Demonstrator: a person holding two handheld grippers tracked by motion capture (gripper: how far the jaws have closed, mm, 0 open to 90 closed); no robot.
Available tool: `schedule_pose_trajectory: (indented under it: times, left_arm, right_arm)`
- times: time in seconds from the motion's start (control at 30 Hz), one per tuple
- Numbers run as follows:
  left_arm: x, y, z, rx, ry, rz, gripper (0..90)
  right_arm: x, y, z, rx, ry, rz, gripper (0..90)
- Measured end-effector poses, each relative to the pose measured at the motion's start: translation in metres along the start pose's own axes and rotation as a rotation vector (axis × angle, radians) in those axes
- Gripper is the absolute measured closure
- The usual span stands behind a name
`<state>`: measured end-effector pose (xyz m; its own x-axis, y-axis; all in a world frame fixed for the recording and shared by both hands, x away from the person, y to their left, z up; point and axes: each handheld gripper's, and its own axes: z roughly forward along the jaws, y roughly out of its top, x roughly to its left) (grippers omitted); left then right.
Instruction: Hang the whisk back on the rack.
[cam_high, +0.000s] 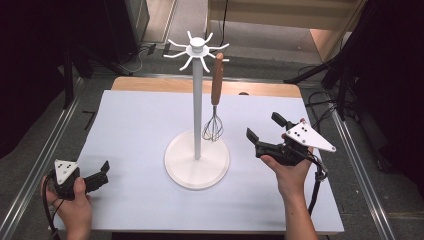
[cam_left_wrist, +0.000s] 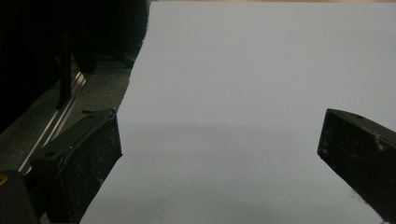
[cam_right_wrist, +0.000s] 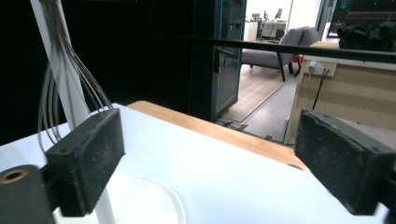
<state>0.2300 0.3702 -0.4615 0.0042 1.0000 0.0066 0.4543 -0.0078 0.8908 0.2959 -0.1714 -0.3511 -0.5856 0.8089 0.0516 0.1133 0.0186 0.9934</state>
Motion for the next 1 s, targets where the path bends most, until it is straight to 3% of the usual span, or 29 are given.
schedule_pose_trajectory:
  times: [0.2,0.37,0.53,1.0]
  left_arm:
    - [0.0,0.0,0.0,0.0,0.0,-0.001,0.1]
    - [0.0,0.0,0.0,0.001,0.001,0.0,0.1]
    - [0.001,0.0,0.0,-0.001,-0.002,-0.005,0.1]
    - [0.0,0.0,0.0,-0.004,-0.002,-0.004,0.1]
  right_arm:
    - [-0.009,-0.015,-0.007,0.012,-0.012,0.029,0.0]
    - [-0.013,-0.023,-0.011,0.02,-0.009,0.027,0.0]
    - [-0.02,-0.039,-0.017,0.043,-0.048,0.026,0.0]
    - [-0.037,-0.075,-0.029,0.091,-0.104,0.058,0.0]
